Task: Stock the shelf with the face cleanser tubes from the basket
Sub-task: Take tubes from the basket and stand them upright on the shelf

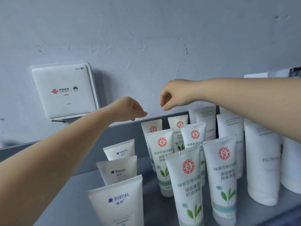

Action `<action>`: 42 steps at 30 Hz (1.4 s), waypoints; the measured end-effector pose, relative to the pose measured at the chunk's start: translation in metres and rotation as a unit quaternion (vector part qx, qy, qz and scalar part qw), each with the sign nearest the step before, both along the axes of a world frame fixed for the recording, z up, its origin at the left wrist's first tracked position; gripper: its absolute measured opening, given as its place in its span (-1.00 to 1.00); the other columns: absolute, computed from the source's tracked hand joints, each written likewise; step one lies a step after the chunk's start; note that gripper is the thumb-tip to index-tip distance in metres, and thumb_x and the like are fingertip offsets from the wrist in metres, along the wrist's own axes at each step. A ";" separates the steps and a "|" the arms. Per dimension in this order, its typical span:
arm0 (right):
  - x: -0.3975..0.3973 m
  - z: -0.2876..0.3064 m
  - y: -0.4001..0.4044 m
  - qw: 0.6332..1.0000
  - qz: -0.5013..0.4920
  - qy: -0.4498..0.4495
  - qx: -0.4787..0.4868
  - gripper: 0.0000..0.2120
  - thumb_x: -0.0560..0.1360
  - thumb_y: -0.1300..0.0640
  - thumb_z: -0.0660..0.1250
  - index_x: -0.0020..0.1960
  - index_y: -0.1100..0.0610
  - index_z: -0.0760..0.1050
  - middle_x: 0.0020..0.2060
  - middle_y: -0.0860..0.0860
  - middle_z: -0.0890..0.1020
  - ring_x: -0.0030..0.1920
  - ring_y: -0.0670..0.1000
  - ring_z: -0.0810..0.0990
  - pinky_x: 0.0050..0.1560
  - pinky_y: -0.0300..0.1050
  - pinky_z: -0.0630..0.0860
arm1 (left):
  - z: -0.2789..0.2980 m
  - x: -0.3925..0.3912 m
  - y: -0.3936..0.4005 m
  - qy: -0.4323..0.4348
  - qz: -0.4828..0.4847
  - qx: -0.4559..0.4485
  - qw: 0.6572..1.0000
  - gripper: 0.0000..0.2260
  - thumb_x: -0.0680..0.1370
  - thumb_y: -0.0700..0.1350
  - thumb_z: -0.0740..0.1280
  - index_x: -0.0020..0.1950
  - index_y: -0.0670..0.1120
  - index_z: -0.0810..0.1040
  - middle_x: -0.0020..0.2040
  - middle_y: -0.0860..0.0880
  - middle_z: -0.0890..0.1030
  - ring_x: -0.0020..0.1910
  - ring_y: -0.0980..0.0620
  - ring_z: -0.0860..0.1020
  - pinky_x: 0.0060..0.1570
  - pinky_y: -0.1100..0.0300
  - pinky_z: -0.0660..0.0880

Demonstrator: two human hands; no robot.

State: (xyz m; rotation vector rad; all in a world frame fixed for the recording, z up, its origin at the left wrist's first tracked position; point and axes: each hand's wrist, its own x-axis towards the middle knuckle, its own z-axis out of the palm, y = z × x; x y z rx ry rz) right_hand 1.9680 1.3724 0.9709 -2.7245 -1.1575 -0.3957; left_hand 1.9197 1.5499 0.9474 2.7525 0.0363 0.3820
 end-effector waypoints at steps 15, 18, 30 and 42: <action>-0.106 -0.006 -0.099 0.955 -0.113 -0.274 -0.008 -0.77 0.49 -0.01 0.23 0.08 0.04 0.52 -0.09 -0.04 0.53 0.00 0.08 0.48 -0.15 -0.14 0.33 | 0.012 -0.103 -0.099 -0.250 -0.020 0.190 0.949 -0.75 0.52 -0.01 0.27 0.19 0.02 0.51 0.03 0.05 0.54 0.06 -0.03 0.49 -0.07 0.17 0.39; -0.119 -0.015 -0.131 0.954 -0.117 -0.277 -0.023 -0.75 0.50 -0.02 0.22 0.12 0.04 0.50 -0.03 -0.02 0.54 0.01 0.08 0.49 -0.17 -0.14 0.30 | 0.002 -0.110 -0.138 -0.251 -0.024 0.209 0.945 -0.72 0.53 0.00 0.26 0.23 0.02 0.49 0.13 0.02 0.55 0.12 -0.04 0.49 -0.08 0.18 0.36; -0.150 -0.078 -0.309 0.948 -0.192 -0.231 -0.106 -0.67 0.52 -0.04 0.17 0.22 0.07 0.41 0.11 0.02 0.52 0.15 0.10 0.46 -0.11 -0.06 0.33 | -0.069 -0.101 -0.334 -0.244 -0.114 0.299 0.915 -0.62 0.56 0.07 0.14 0.31 -0.06 0.39 0.19 -0.04 0.50 0.21 -0.10 0.41 0.19 0.06 0.28; -0.175 -0.229 -0.483 0.935 -0.328 -0.078 -0.110 -0.61 0.49 -0.10 0.21 0.21 0.10 0.37 0.15 0.05 0.48 0.22 0.12 0.42 0.10 0.02 0.39 | -0.220 -0.080 -0.504 -0.106 -0.274 0.259 0.920 -0.65 0.54 0.03 0.19 0.28 -0.09 0.37 0.22 -0.06 0.47 0.20 -0.14 0.42 0.15 0.07 0.31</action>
